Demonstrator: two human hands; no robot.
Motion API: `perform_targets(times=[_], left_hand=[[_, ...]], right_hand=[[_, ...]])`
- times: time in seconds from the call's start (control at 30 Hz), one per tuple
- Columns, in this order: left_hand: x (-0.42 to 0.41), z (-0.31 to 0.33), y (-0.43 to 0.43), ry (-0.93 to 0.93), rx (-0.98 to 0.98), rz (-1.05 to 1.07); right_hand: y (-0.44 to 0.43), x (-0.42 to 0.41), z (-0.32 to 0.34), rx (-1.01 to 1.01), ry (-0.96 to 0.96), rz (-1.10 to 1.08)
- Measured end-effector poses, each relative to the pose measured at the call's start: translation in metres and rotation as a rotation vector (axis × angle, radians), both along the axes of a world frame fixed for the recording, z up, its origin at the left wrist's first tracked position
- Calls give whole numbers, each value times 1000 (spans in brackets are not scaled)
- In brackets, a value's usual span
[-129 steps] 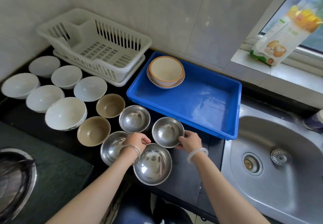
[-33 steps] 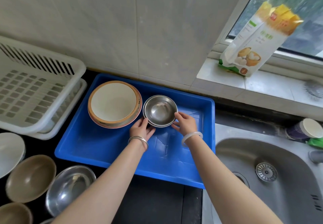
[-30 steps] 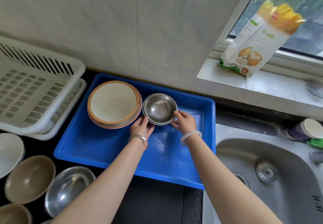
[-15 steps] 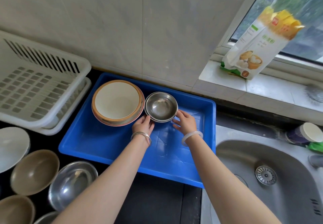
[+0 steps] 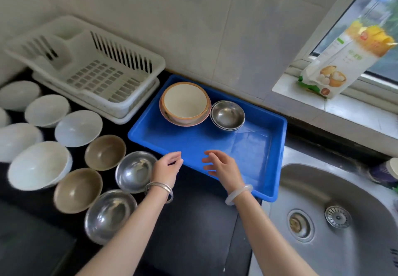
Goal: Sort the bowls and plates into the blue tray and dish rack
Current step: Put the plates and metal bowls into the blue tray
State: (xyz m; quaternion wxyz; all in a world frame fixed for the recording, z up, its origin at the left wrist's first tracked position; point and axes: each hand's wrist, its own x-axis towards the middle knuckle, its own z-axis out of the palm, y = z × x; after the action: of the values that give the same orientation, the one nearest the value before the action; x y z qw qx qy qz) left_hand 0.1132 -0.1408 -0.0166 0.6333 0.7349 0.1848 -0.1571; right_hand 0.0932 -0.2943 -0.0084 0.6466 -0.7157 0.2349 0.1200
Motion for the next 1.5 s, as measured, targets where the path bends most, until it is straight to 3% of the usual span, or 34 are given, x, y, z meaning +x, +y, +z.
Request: perform_targets(times=[0.27, 0.4, 0.5, 0.67, 0.97, 1.1, 1.5], left_hand=[[-83, -11, 93, 0, 218, 249], [-109, -22, 124, 27, 475, 413], [-120, -30, 137, 16, 536, 520], [-128, -38, 148, 109, 269, 676], [-135, -48, 161, 159, 80, 649], [-135, -51, 164, 160, -45, 668], [-134, -46, 170, 159, -308, 752]], right_hand=[[91, -36, -47, -148, 176, 299], [118, -21, -58, -192, 194, 306], [131, -5, -61, -182, 211, 259], [140, 11, -61, -119, 243, 139], [127, -7, -28, -170, 119, 46], [130, -24, -8, -143, 67, 163], [168, -50, -21, -387, 118, 400]])
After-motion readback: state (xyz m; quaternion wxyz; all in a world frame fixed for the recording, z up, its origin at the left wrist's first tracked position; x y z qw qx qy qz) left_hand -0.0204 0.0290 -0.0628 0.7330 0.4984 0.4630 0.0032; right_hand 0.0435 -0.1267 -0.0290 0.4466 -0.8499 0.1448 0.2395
